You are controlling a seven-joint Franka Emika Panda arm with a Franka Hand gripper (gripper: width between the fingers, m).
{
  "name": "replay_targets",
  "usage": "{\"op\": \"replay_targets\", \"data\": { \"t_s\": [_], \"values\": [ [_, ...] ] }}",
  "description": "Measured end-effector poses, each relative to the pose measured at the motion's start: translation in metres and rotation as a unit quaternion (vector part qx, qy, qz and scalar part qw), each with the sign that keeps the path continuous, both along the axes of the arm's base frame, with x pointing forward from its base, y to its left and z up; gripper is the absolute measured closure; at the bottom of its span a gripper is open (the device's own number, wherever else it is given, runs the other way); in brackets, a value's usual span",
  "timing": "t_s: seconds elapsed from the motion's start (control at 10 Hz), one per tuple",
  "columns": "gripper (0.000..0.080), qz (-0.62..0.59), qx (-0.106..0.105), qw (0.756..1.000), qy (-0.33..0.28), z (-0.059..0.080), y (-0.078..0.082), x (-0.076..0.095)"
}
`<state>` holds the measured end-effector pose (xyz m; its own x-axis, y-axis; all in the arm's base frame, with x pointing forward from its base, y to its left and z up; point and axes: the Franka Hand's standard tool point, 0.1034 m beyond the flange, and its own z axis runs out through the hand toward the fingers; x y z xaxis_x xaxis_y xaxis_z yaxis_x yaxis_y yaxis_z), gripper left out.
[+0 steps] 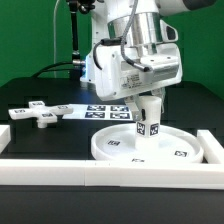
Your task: Assemble round table
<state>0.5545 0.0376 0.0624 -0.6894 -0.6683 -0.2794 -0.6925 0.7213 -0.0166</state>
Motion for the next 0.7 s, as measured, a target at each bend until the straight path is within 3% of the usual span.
{"op": "replay_targets", "data": {
  "t_s": [0.2, 0.3, 0.4, 0.7],
  "values": [
    [0.0390, -0.019, 0.006, 1.000, 0.005, 0.000, 0.000, 0.000],
    [0.0237, 0.050, 0.007, 0.999, 0.019, 0.001, 0.004, -0.003],
    [0.0177, 0.076, 0.013, 0.997, 0.026, 0.005, 0.004, -0.002],
    [0.0151, 0.209, -0.011, 0.978, -0.005, 0.009, -0.002, -0.001]
  ]
}}
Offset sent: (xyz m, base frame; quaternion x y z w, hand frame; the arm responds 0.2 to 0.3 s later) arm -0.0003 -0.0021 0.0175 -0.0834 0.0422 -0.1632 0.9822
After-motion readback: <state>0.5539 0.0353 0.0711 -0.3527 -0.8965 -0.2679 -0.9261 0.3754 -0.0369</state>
